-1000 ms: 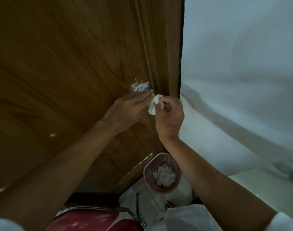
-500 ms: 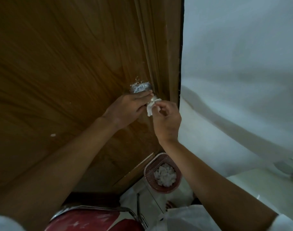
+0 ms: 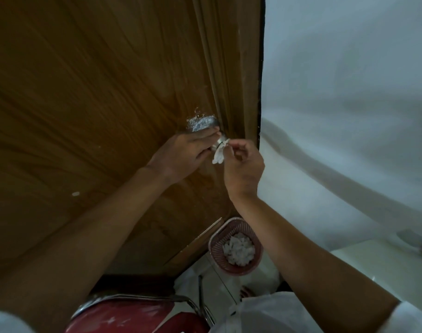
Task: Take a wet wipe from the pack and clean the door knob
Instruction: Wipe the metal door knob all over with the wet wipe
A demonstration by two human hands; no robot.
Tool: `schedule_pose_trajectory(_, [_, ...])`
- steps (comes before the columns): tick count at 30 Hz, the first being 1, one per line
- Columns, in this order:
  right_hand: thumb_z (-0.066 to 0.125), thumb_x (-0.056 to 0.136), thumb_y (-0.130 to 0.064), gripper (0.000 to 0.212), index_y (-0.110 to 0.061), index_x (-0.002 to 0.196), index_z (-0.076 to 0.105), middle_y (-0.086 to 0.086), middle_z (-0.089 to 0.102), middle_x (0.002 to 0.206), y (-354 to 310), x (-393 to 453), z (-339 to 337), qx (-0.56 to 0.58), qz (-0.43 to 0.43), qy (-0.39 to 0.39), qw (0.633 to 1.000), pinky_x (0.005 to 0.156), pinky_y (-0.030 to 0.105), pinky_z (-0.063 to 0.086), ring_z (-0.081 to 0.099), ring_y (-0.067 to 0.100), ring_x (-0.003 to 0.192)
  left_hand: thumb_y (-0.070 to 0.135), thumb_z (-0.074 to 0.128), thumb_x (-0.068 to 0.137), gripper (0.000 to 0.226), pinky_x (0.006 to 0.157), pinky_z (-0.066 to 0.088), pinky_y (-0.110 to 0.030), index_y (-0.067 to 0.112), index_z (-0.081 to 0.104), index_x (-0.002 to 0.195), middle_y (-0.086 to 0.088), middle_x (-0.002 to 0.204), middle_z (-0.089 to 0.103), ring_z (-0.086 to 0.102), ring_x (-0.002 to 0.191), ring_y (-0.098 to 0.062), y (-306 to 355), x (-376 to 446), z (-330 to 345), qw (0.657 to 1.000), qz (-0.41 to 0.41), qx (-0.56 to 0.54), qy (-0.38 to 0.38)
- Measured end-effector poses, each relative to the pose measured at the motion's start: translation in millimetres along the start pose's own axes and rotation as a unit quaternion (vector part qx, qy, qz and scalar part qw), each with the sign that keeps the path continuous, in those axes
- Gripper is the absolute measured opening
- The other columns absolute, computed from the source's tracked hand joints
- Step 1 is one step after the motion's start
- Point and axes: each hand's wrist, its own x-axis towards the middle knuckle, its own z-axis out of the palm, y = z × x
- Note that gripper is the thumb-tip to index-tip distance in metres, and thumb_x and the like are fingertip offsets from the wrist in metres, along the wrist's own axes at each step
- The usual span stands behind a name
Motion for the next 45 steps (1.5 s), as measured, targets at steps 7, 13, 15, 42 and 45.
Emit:
schedule_pose_trajectory(7, [0.072, 0.089, -0.005, 0.01, -0.011, 0.096, 0.07, -0.002, 0.072, 0.09, 3, -1, 2, 0.038, 0.02, 0.004, 0.999, 0.066, 0.011, 0.053, 0.068, 0.002, 0.078, 0.006, 0.069, 0.091, 0.044, 0.092, 0.059, -0.047, 0.001, 0.061, 0.135, -0.017, 0.142, 0.058, 0.064, 0.122, -0.029, -4, 0, 1, 1.0, 0.0, -0.006, -0.007])
schedule_pose_trajectory(13, [0.07, 0.092, -0.012, 0.01, -0.01, 0.102, 0.073, -0.002, 0.068, 0.097, 13, -8, 1, -0.011, 0.021, -0.014, 1.0, 0.065, 0.008, 0.05, 0.065, -0.003, 0.079, 0.012, 0.063, 0.093, 0.043, 0.092, 0.059, -0.047, 0.0, 0.061, 0.134, -0.017, 0.142, 0.058, 0.064, 0.122, -0.029, -4, -1, 1, 1.0, -0.001, -0.005, -0.004])
schedule_pose_trajectory(15, [0.068, 0.094, -0.011, 0.011, -0.011, 0.103, 0.073, 0.001, 0.065, 0.104, 13, -11, 0, -0.021, 0.007, -0.042, 0.999, 0.067, 0.006, 0.049, 0.063, -0.006, 0.083, 0.014, 0.06, 0.094, 0.043, 0.092, 0.059, -0.047, 0.0, 0.061, 0.134, -0.017, 0.141, 0.058, 0.064, 0.122, -0.029, -6, -1, 2, 1.0, 0.003, -0.005, -0.002])
schedule_pose_trajectory(42, [0.069, 0.092, -0.005, 0.014, -0.005, 0.106, 0.071, 0.006, 0.071, 0.103, 13, -12, -2, -0.051, -0.074, -0.03, 0.996, 0.071, 0.006, 0.052, 0.065, -0.008, 0.085, 0.003, 0.072, 0.089, 0.046, 0.093, 0.059, -0.046, -0.001, 0.061, 0.134, -0.017, 0.142, 0.057, 0.064, 0.122, -0.028, -6, -1, 2, 1.0, 0.008, -0.008, -0.003])
schedule_pose_trajectory(45, [0.072, 0.091, -0.008, 0.015, -0.01, 0.105, 0.067, 0.003, 0.072, 0.098, 8, 1, -5, -0.013, -0.055, -0.008, 0.998, 0.071, 0.009, 0.052, 0.069, 0.005, 0.086, 0.002, 0.075, 0.088, 0.048, 0.091, 0.06, -0.046, 0.0, 0.061, 0.134, -0.016, 0.142, 0.058, 0.066, 0.119, -0.029, -6, 0, 1, 1.0, 0.013, 0.0, -0.005])
